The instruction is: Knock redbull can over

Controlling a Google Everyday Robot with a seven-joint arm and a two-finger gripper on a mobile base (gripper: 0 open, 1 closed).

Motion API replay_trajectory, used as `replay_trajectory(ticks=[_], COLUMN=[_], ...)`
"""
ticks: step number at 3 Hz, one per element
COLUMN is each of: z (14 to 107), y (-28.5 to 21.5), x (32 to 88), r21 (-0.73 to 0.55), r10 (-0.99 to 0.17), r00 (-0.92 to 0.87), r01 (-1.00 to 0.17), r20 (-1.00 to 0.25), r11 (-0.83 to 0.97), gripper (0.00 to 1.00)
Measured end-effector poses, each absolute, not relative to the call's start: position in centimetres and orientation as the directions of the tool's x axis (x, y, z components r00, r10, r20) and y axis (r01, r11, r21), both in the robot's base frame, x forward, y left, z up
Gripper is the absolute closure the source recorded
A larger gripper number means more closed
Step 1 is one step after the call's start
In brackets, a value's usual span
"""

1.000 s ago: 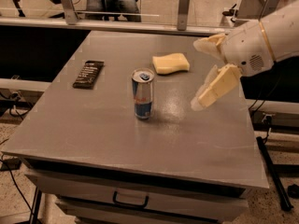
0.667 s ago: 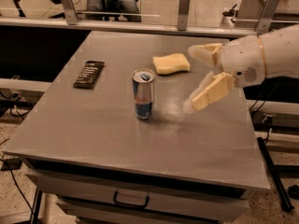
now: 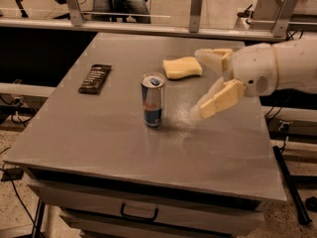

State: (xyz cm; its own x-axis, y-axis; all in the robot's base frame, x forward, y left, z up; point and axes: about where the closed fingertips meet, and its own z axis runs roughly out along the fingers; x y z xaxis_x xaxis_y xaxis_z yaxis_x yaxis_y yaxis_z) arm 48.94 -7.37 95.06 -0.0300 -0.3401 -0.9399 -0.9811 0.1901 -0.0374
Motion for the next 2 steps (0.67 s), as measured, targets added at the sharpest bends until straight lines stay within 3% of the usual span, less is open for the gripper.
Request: replay_trajectory(ticks=[2], z=[94.0], y=[-2.0], x=[48.8], r21=[-0.116], r10=[-0.152], r00=[0.105], r01=[-0.991], r20=[-0.983], r11=[0.070], gripper=[0.00])
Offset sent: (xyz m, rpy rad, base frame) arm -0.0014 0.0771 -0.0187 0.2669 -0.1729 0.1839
